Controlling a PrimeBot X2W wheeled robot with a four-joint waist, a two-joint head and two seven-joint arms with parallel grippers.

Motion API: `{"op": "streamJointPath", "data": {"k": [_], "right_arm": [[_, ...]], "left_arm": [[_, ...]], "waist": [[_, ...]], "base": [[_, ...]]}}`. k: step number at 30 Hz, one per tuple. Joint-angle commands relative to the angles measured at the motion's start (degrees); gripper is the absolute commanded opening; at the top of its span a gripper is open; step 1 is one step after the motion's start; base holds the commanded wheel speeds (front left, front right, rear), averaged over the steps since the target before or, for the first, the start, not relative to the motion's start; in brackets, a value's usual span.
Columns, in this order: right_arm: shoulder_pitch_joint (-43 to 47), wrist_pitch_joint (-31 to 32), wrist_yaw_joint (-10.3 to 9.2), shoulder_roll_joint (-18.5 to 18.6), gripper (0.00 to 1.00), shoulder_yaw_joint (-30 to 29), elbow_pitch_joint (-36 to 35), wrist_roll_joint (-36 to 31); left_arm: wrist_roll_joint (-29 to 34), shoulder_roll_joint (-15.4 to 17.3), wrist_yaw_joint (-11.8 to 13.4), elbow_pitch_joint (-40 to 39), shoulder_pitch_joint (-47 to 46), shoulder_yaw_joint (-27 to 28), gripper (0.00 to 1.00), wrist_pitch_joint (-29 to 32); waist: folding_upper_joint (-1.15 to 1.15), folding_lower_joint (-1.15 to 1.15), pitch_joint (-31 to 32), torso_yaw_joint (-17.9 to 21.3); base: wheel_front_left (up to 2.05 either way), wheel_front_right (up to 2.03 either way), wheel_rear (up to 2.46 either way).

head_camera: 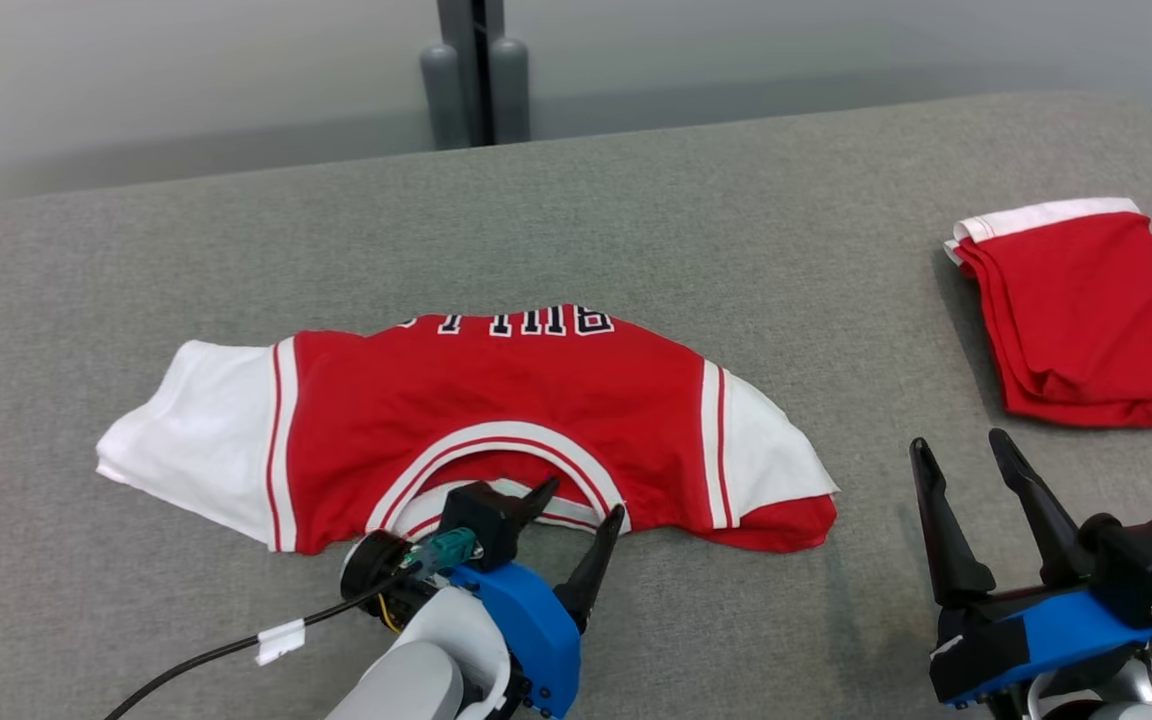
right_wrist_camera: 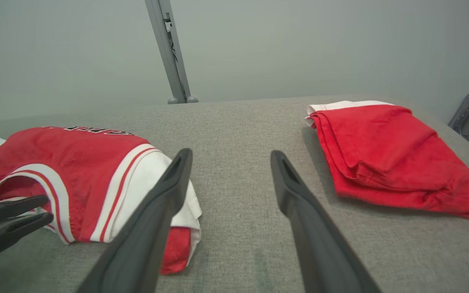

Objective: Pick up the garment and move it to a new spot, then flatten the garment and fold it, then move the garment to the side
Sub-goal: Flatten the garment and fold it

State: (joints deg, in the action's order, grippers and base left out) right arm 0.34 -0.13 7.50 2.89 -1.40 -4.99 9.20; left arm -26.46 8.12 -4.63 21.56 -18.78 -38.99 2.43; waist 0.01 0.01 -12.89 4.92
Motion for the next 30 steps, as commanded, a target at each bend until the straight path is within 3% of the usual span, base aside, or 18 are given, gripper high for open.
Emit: {"op": "streamJointPath", "data": {"k": [1, 5, 6, 8, 17, 22, 30], "right_arm": [[-1.00, -0.69, -0.02, 0.04, 1.00, 0.11, 0.48, 0.46], [-1.56, -1.26, -0.02, 0.05, 1.00, 0.22, 1.39, 1.01], [-1.63, -1.49, -0.02, 0.04, 1.00, 0.22, 1.53, 1.13], [-1.82, -1.77, -0.02, 0.04, 1.00, 0.16, 1.79, 1.21], [-1.02, -2.58, -0.02, 0.04, 1.00, -1.10, 2.96, 2.12], [-0.20, -2.80, -0.02, 0.04, 1.00, -1.82, 3.32, 2.55], [0.48, -2.62, -0.01, 0.04, 1.00, -2.31, 3.04, 2.94]], "left_arm": [[-0.65, -0.54, -0.52, 2.30, -1.72, -0.31, 1.00, 0.36], [-2.00, -1.67, -1.42, 6.81, -3.21, -0.87, 1.00, -0.13], [-2.28, -1.92, -1.66, 7.45, -3.67, -1.15, 0.56, -0.63], [-2.71, -2.22, -2.13, 7.87, -4.64, -1.80, 0.00, -2.03], [-2.03, -0.80, -2.22, 2.97, -7.62, -2.70, 0.00, -7.16], [-2.27, 5.10, 2.44, -5.21, -4.36, 0.65, 0.00, -4.38], [-5.60, 17.62, 11.52, -19.21, 6.26, 9.14, 0.00, 2.99]], "waist": [[-0.01, -0.01, -0.40, 0.61], [-0.01, -0.01, -0.90, 1.64], [-0.01, -0.01, -0.95, 1.77], [-0.01, -0.01, -1.05, 1.89], [-0.01, -0.01, 0.35, 0.16], [-0.01, -0.01, 1.39, -1.57], [-0.01, -0.01, 1.51, -4.29]], "base": [[0.00, 0.00, 0.00], [0.00, 0.00, 0.00], [0.00, 0.00, 0.00], [0.00, 0.00, 0.00], [0.00, 0.00, 0.00], [0.00, 0.00, 0.00], [0.00, 0.00, 0.00]]}}
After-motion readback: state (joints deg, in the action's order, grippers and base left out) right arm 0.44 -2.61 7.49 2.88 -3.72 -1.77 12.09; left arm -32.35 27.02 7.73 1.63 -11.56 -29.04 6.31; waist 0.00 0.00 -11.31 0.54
